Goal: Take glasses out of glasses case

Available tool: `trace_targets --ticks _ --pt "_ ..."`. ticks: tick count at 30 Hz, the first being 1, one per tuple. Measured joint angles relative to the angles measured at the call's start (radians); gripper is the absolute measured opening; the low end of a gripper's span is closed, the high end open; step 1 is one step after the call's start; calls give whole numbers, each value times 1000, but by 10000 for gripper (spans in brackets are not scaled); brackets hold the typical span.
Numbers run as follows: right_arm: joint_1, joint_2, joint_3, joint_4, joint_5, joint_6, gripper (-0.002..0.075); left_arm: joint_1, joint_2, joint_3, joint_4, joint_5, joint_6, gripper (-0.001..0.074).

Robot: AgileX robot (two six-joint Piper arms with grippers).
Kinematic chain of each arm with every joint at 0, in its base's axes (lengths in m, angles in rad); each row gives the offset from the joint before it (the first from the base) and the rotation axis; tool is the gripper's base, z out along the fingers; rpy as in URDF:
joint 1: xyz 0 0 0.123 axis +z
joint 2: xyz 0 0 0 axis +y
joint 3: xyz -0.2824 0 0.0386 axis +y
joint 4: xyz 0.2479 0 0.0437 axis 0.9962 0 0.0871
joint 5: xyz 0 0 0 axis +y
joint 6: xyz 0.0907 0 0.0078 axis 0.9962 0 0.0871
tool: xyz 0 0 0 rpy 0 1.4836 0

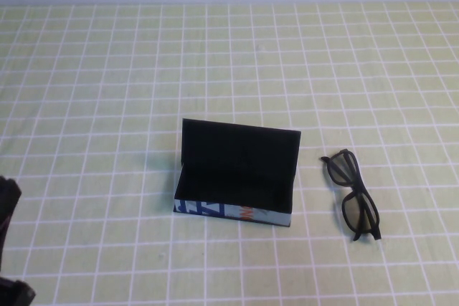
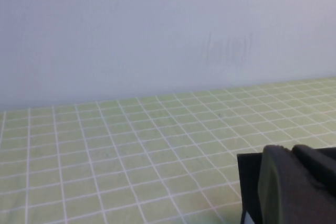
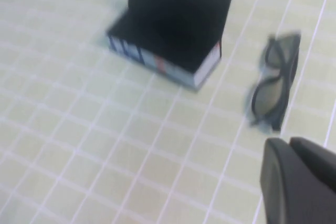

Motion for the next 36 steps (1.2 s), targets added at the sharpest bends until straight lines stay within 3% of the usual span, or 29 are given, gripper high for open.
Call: trace_targets --ticks 8,16,20,24,33,36 --pt "0 -244 194 15 -284 0 -16 0 -130 192 -11 -119 -5 -4" --pt "0 -250 409 47 -728 0 -18 0 -130 243 -17 -228 -5 -4" --pt "0 -249 480 51 -864 0 -18 0 -130 243 -18 -237 -5 -4" --pt "0 -248 507 53 -847 0 -18 0 -130 243 -18 -237 -5 -4" --pt "0 -248 515 52 -594 0 -18 0 -134 243 -20 -237 -5 -4" --pt "0 -248 515 -16 -567 0 -18 0 -134 244 -20 -237 -7 -4"
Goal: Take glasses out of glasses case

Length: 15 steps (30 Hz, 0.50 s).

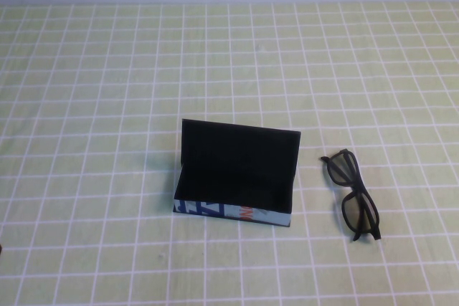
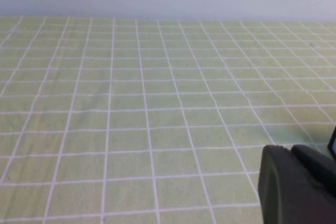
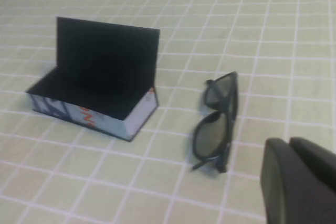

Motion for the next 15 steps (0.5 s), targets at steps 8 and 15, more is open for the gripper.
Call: trace_targets --ticks 8,15 --pt "-141 -60 113 -79 -322 0 -18 0 0 0 0 0 0 -4" --pt "-199 -146 196 -78 -335 0 -18 0 0 0 0 0 0 -4"
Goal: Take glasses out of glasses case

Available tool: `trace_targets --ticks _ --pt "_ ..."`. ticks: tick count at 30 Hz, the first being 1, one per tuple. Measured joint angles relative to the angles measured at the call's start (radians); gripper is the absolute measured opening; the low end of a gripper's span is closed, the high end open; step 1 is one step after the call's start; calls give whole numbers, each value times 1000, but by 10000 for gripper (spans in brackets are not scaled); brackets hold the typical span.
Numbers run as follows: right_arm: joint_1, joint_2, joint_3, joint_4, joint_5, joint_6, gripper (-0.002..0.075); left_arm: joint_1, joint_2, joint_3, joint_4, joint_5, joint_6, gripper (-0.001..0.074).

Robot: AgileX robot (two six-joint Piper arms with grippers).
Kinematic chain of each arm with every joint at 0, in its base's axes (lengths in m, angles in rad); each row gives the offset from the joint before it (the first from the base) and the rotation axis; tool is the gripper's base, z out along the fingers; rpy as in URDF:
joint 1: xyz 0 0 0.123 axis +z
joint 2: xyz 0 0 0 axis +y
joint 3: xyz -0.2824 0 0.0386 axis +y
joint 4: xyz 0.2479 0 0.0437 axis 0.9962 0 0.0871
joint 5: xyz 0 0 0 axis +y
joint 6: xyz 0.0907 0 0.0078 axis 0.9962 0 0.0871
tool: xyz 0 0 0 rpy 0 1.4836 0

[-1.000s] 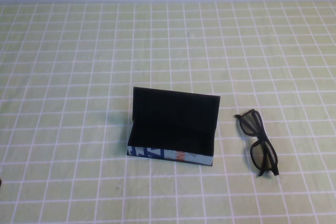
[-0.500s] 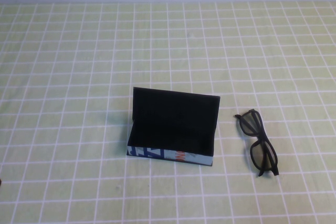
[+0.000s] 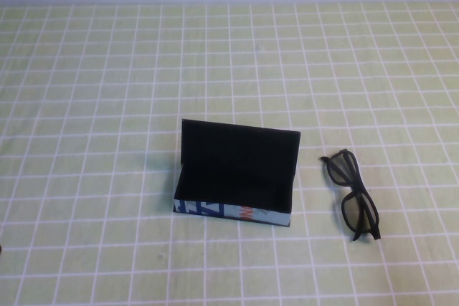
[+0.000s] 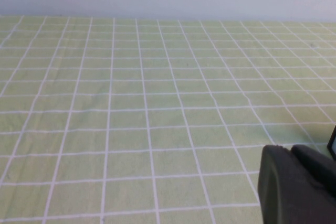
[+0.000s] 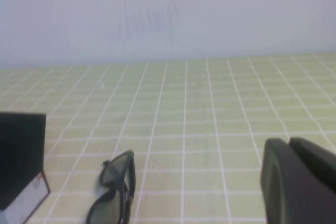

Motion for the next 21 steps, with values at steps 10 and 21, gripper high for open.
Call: trace_targets --ticks 10,21 --pt "0 -9 1 0 249 0 -18 0 -1 0 0 0 0 -4" --pt "0 -9 1 -2 249 0 -18 0 -1 0 0 0 0 -4"
